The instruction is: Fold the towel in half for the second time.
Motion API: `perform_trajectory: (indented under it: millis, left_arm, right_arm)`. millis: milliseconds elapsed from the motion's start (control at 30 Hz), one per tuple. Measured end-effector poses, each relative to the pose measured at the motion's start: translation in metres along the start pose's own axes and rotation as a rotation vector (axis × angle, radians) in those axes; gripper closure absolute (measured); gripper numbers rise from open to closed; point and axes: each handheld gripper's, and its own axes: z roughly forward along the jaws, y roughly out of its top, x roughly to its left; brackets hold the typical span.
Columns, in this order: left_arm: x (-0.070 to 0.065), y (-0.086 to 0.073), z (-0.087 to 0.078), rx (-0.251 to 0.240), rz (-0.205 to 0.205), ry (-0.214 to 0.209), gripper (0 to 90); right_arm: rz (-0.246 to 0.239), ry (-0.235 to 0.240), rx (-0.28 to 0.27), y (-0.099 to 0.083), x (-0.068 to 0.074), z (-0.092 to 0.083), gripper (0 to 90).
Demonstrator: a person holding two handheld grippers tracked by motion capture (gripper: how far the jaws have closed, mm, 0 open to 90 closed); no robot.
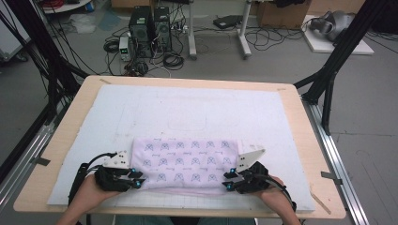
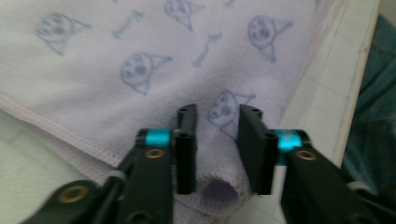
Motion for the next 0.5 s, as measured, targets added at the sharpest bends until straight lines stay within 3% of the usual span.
perform_trajectory:
  millis: [67,133,200,267,333,367,433,500]
  left_arm:
    - [0.001,-0.001,-0.003,-0.006,0.003,-0.003,83.6]
    - [0.001,-0.002,-0.008,-0.017,0.003,-0.007,84.4]
    - [0.000,-0.004,-0.013,-0.036,0.004,-0.009,82.6]
    - [-0.002,-0.007,-0.016,-0.045,-0.005,-0.010,69.4]
    - [-0.003,-0.009,-0.013,-0.024,-0.006,0.005,55.2]
    - [-0.003,-0.011,-0.011,-0.013,0.002,0.007,54.8]
    - [-0.003,-0.012,-0.009,-0.017,0.004,0.010,62.6]
    - [-0.001,-0.009,-0.010,-0.025,0.002,0.009,79.3]
  right_arm:
    - [-0.008,0.002,-0.004,-0.001,0.000,0.002,75.6]
    - [0.002,0.013,-0.006,0.001,-0.001,0.000,79.1]
    - [-0.014,0.027,-0.017,0.002,0.001,-0.004,76.8]
    - [-0.027,0.011,-0.019,0.002,0.003,-0.009,71.3]
    - [-0.024,-0.003,-0.019,-0.001,0.003,-0.011,66.9]
    - [-0.023,-0.006,-0.005,-0.003,0.003,-0.011,67.2]
    - [-0.026,-0.017,0.023,-0.007,0.001,-0.006,70.9]
    - [-0.018,-0.021,0.007,-0.009,0.000,-0.006,81.1]
